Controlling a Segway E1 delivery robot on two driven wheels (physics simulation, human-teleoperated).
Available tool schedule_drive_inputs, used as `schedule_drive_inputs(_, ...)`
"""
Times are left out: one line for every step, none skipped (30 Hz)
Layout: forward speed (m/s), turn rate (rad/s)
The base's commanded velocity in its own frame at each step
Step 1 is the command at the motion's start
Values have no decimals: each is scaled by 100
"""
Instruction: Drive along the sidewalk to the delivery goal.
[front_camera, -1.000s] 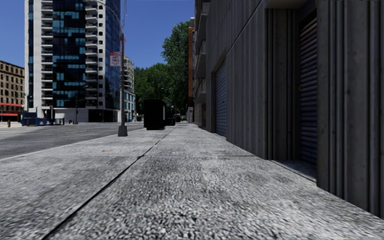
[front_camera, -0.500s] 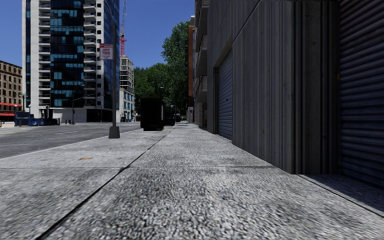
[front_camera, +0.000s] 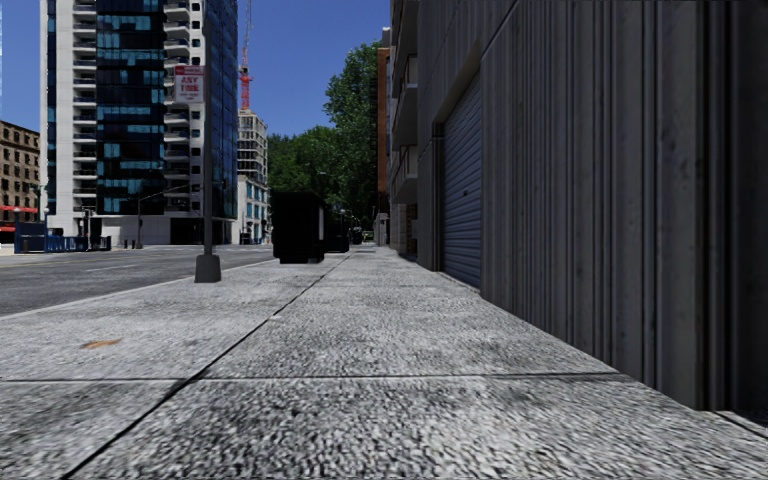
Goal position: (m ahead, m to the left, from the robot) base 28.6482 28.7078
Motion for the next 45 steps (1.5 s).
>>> schedule_drive_inputs(200,0)
schedule_drive_inputs(200,0)
schedule_drive_inputs(200,0)
schedule_drive_inputs(200,0)
schedule_drive_inputs(200,0)
schedule_drive_inputs(200,0)
schedule_drive_inputs(200,0)
schedule_drive_inputs(200,0)
schedule_drive_inputs(200,0)
schedule_drive_inputs(200,0)
schedule_drive_inputs(200,0)
schedule_drive_inputs(200,0)
schedule_drive_inputs(200,0)
schedule_drive_inputs(200,0)
schedule_drive_inputs(200,0)
schedule_drive_inputs(200,0)
schedule_drive_inputs(200,0)
schedule_drive_inputs(200,0)
schedule_drive_inputs(200,0)
schedule_drive_inputs(200,0)
schedule_drive_inputs(200,0)
schedule_drive_inputs(200,0)
schedule_drive_inputs(200,0)
schedule_drive_inputs(200,0)
schedule_drive_inputs(200,0)
schedule_drive_inputs(200,0)
schedule_drive_inputs(200,0)
schedule_drive_inputs(200,0)
schedule_drive_inputs(200,0)
schedule_drive_inputs(200,0)
schedule_drive_inputs(200,0)
schedule_drive_inputs(200,0)
schedule_drive_inputs(200,0)
schedule_drive_inputs(200,0)
schedule_drive_inputs(200,0)
schedule_drive_inputs(200,0)
schedule_drive_inputs(200,0)
schedule_drive_inputs(200,0)
schedule_drive_inputs(200,0)
schedule_drive_inputs(200,0)
schedule_drive_inputs(200,0)
schedule_drive_inputs(200,0)
schedule_drive_inputs(200,0)
schedule_drive_inputs(200,0)
schedule_drive_inputs(200,0)
